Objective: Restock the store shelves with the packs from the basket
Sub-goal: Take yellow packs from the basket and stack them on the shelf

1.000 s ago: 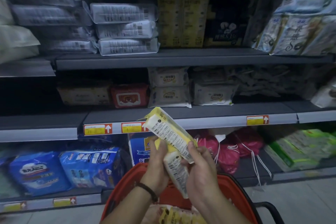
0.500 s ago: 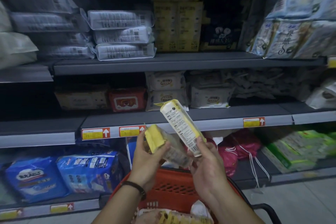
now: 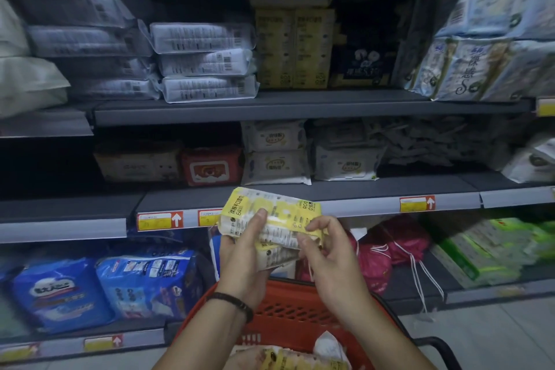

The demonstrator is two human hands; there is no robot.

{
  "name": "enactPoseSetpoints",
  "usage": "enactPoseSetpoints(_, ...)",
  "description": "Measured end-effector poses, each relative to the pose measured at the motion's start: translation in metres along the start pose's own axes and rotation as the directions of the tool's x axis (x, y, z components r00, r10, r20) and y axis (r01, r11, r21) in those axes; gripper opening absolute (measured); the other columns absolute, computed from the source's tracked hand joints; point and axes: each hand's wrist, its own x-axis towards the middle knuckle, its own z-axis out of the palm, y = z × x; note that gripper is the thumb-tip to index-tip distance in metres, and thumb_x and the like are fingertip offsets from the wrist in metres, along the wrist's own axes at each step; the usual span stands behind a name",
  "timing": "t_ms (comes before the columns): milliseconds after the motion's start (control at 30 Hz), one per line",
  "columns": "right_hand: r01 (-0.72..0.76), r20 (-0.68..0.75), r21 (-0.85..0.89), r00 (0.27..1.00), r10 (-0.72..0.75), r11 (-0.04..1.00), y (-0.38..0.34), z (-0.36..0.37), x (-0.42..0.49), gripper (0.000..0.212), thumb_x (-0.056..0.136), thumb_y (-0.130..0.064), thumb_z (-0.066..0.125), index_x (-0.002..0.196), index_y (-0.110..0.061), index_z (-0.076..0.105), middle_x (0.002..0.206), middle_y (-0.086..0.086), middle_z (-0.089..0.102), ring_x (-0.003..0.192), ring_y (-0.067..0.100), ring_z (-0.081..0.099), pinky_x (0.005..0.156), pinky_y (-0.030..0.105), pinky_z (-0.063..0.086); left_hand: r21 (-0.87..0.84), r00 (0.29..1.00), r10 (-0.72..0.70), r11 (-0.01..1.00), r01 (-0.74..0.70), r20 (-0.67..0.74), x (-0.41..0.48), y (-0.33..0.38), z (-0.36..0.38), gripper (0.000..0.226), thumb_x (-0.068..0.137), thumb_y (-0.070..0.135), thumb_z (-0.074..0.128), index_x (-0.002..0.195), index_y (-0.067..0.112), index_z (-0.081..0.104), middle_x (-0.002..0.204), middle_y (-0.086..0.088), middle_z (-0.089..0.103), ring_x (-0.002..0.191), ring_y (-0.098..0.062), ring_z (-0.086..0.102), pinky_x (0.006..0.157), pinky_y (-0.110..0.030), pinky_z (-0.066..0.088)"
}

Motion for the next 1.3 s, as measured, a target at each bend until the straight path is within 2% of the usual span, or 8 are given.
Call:
enactPoseSetpoints(133,0.045,-0.161,-0.127,0.985,-0.065,0.991,-0.014,-0.006,-0.009,0.05,0.095,-0.044,0.074,0.132,-0.059,0.044,0.101,-0.004,0.069,0.083,0.014,0.068,0.075,0.038,0.056,0.03,0.998,0.019,0.999,-0.021,0.066,-0.012,0.017,0.005,0.051,0.093,0.026,0.076,0.139,0.026,0.053,0.125,-0.014,0.075,0.11,-0.037,0.074,0.086,-0.058,0.062)
enactPoseSetpoints(233,0.049,-0.233,-0.312,0.964,-0.127,0.949,-0.029,-0.02,-0.001,0.08,0.079,-0.07,0.073,0.149,-0.064,0.034,0.122,-0.015,0.044,0.111,0.0,0.051,0.091,0.025,0.045,0.044,0.993,0.006,0.999,-0.012,0.119,-0.017,0.035,0.018,0.058,0.09,0.033,0.077,0.142,0.025,0.052,0.121,-0.011,0.077,0.104,-0.034,0.077,0.07,-0.046,0.065)
enactPoseSetpoints(433,0.129,-0.238,0.034,0.964,-0.117,0.991,-0.072,-0.044,0.028,0.062,0.081,-0.054,0.078,0.141,-0.051,0.061,0.127,-0.02,0.073,0.119,0.003,0.069,0.094,0.029,0.059,0.231,0.963,0.043,0.967,-0.107,0.267,-0.015,0.075,0.065,0.062,0.08,0.03,0.086,0.133,0.025,0.053,0.124,-0.01,0.076,0.108,-0.034,0.075,0.094,-0.061,0.058)
enactPoseSetpoints(567,0.179,-0.297,0.015,0.94,-0.166,0.984,-0.112,-0.069,0.065,0.047,0.098,-0.042,0.069,0.144,-0.035,0.064,0.127,-0.017,0.074,0.119,0.005,0.068,0.094,0.027,0.058,0.571,0.877,0.137,0.711,-0.411,0.46,0.001,0.113,0.097,0.087,0.06,0.029,0.1,0.132,0.017,0.055,0.122,-0.001,0.076,0.113,-0.019,0.074,0.101,-0.049,0.057)
enactPoseSetpoints(733,0.278,-0.32,-0.088,0.901,-0.292,0.957,-0.159,-0.086,0.119,0.044,0.095,-0.036,0.077,0.138,-0.029,0.067,0.113,-0.02,0.078,0.105,-0.004,0.071,0.089,0.026,0.058,0.652,0.762,0.328,0.395,-0.647,0.558,0.032,0.154,0.147,0.053,0.078,0.026,0.091,0.123,0.028,0.065,0.116,0.015,0.077,0.106,0.0,0.072,0.094,-0.033,0.06)
enactPoseSetpoints(933,0.258,-0.381,-0.264,0.858,-0.346,0.929,-0.192,-0.087,0.205,0.037,0.098,-0.049,0.069,0.128,-0.028,0.068,0.111,-0.014,0.075,0.102,0.005,0.069,0.085,0.03,0.055,0.758,0.635,0.55,0.004,-0.652,0.543,0.088,0.182,0.203,0.029,0.081,0.044,0.085,0.104,0.029,0.075,0.096,0.016,0.076,0.089,-0.001,0.068,0.078,-0.024,0.056)
enactPoseSetpoints(1133,0.011,-0.329,-0.59,0.91,-0.253,0.807,-0.155,-0.074,0.255,0.052,0.097,-0.063,0.061,0.111,-0.014,0.067,0.104,0.006,0.07,0.097,0.028,0.067,0.073,0.037,0.054,0.838,0.762,0.51,0.136,-0.529,0.398,0.119,0.15,0.184,0.075,0.084,0.026,0.08,0.146,0.008,0.042,0.13,-0.002,0.064,0.121,-0.022,0.062,0.098,-0.031,0.053)
enactPoseSetpoints(1300,0.024,-0.338,-0.601,0.898,-0.281,0.799,-0.152,-0.077,0.258,0.063,0.095,-0.061,0.066,0.137,-0.015,0.057,0.122,0.005,0.067,0.114,0.03,0.064,0.081,0.037,0.052,0.799,0.719,0.534,0.126,-0.589,0.446,0.109,0.133,0.168,0.098,0.09,0.015,0.071,0.162,0.026,0.006,0.144,0.001,0.054,0.126,-0.019,0.058,0.104,-0.04,0.054)
